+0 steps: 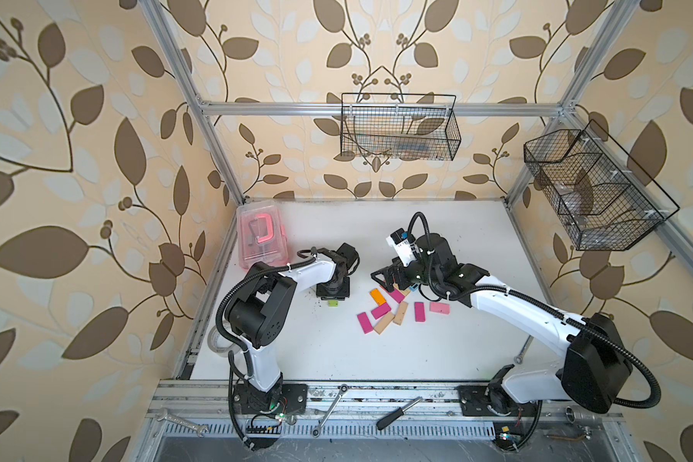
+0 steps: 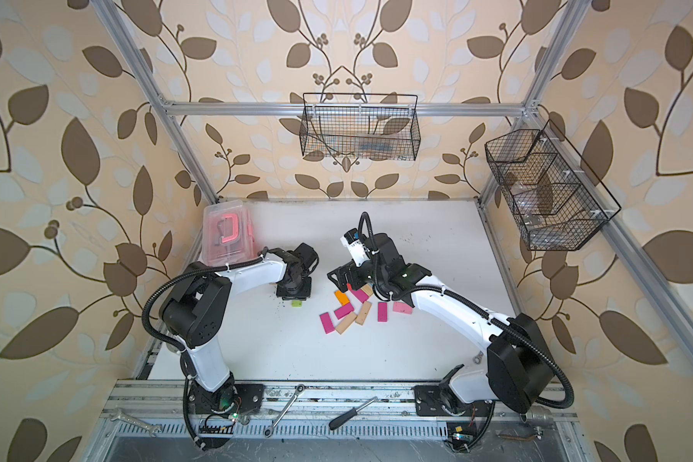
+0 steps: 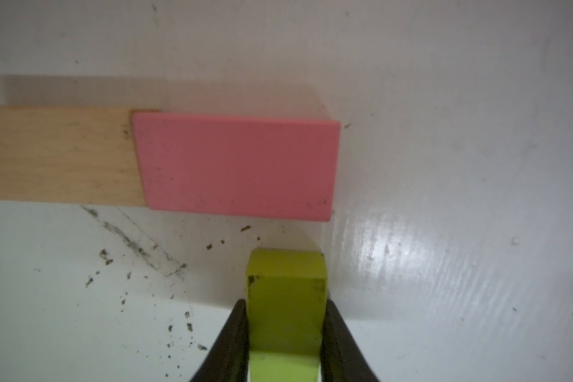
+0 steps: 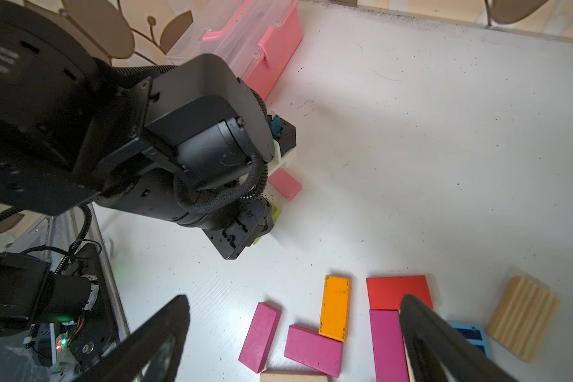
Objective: Assemble the number 7 with building blocks
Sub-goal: Assemble the building block at the center of the board.
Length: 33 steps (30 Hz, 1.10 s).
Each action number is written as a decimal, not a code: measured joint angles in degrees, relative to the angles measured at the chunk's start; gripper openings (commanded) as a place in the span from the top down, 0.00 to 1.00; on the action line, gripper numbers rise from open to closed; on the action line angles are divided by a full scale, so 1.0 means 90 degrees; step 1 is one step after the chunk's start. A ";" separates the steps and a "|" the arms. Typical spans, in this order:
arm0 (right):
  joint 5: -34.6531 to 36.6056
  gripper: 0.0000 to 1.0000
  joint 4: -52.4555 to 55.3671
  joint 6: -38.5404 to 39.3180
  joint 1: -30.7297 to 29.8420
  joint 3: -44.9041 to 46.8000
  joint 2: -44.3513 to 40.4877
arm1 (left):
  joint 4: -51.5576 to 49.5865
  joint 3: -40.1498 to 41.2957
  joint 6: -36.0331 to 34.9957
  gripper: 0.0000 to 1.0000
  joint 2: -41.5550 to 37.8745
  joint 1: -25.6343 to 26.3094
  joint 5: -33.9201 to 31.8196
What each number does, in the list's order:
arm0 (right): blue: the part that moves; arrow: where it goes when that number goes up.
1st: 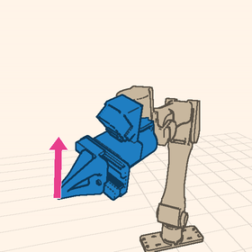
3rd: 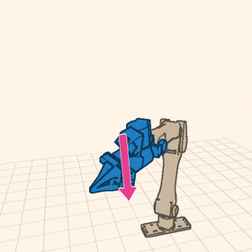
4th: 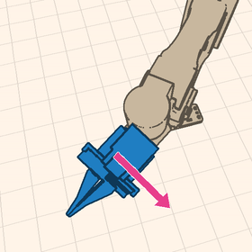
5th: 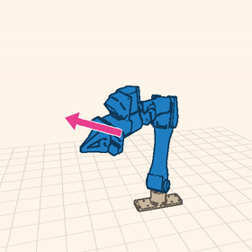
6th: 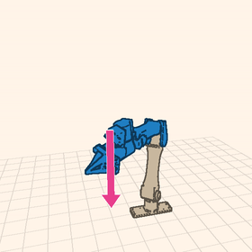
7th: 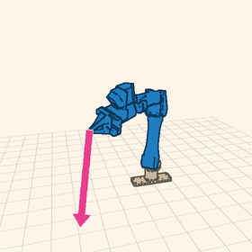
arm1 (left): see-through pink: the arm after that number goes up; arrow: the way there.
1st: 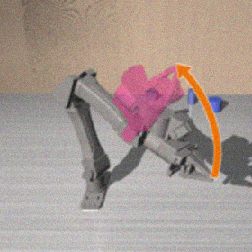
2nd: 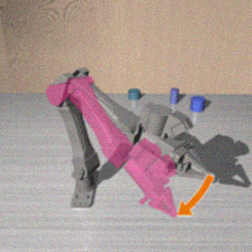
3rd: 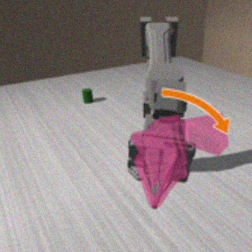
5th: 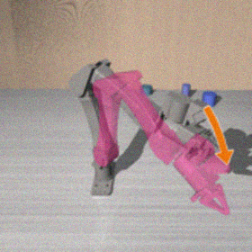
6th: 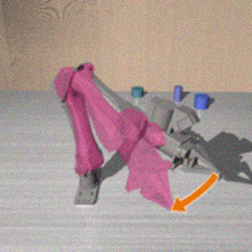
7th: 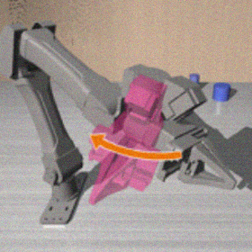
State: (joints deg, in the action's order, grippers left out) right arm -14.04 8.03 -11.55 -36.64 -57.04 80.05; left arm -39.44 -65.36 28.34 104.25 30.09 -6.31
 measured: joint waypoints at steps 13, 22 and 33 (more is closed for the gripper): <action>0.0002 0.01 -0.0017 -0.0034 -0.0073 0.0000 0.0046 | 0.0027 0.0000 -0.0010 0.68 0.0002 -0.0002 -0.0012; 0.0000 0.01 -0.0022 -0.0046 -0.0138 -0.0002 0.0078 | 0.0044 -0.0075 -0.0044 0.68 0.0017 -0.0012 -0.0015; 0.0000 0.01 -0.0024 -0.0046 -0.0136 -0.0002 0.0078 | 0.0066 -0.0109 -0.0126 0.68 0.0058 -0.0027 -0.0012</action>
State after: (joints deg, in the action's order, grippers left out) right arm -14.04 7.81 -11.97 -37.87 -57.06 80.75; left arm -38.85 -66.35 27.20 104.77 29.85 -6.42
